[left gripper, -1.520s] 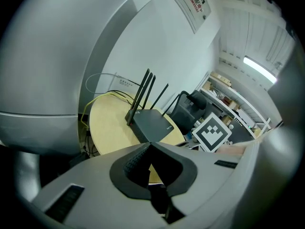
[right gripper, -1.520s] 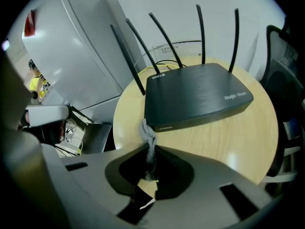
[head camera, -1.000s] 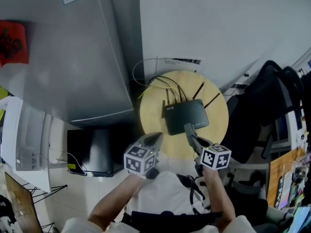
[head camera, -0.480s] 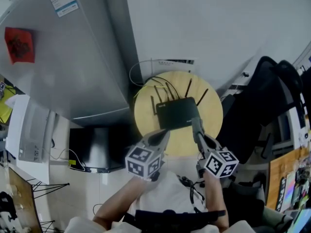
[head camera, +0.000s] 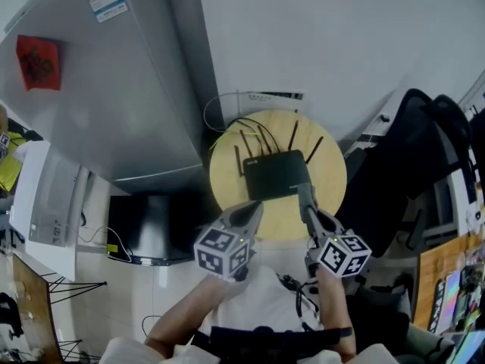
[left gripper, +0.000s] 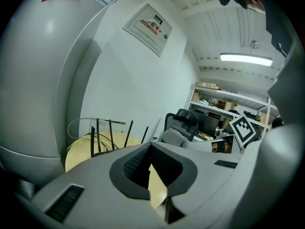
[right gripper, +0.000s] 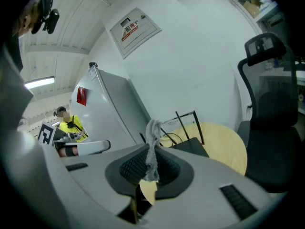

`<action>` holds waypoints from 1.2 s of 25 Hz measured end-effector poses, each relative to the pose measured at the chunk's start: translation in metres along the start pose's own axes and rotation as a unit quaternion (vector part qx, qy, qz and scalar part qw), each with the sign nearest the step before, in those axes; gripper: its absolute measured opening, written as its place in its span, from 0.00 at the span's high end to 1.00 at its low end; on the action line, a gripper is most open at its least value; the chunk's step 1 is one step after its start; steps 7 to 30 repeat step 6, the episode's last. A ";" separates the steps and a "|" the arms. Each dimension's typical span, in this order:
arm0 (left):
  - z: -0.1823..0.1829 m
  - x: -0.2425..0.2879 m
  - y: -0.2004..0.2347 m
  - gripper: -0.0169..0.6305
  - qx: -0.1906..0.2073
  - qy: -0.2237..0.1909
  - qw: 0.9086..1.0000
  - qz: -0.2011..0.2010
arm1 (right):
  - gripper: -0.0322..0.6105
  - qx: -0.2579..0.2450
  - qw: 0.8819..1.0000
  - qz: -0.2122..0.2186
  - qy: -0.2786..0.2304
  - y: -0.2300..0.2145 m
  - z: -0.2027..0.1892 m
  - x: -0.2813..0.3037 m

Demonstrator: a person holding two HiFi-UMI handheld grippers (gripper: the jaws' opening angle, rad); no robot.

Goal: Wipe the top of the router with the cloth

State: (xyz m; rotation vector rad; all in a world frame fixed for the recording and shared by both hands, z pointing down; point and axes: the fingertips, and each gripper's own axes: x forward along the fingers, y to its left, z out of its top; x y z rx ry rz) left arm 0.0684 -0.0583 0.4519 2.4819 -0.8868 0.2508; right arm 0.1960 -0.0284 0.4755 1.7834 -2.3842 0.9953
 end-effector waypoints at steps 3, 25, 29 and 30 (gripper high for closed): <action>-0.001 -0.001 0.002 0.98 -0.002 0.001 1.000 0.000 | 0.90 -0.002 1.000 0.001 0.000 0.002 0.000 0.001; -0.002 0.000 0.001 0.98 -0.004 0.001 1.000 -0.002 | 0.90 -0.002 1.000 0.001 -0.001 0.002 0.001 0.000; -0.002 0.000 0.001 0.98 -0.004 0.001 1.000 -0.002 | 0.90 -0.002 1.000 0.001 -0.001 0.002 0.001 0.000; -0.002 0.000 0.001 0.98 -0.004 0.001 1.000 -0.002 | 0.90 -0.002 1.000 0.001 -0.001 0.002 0.001 0.000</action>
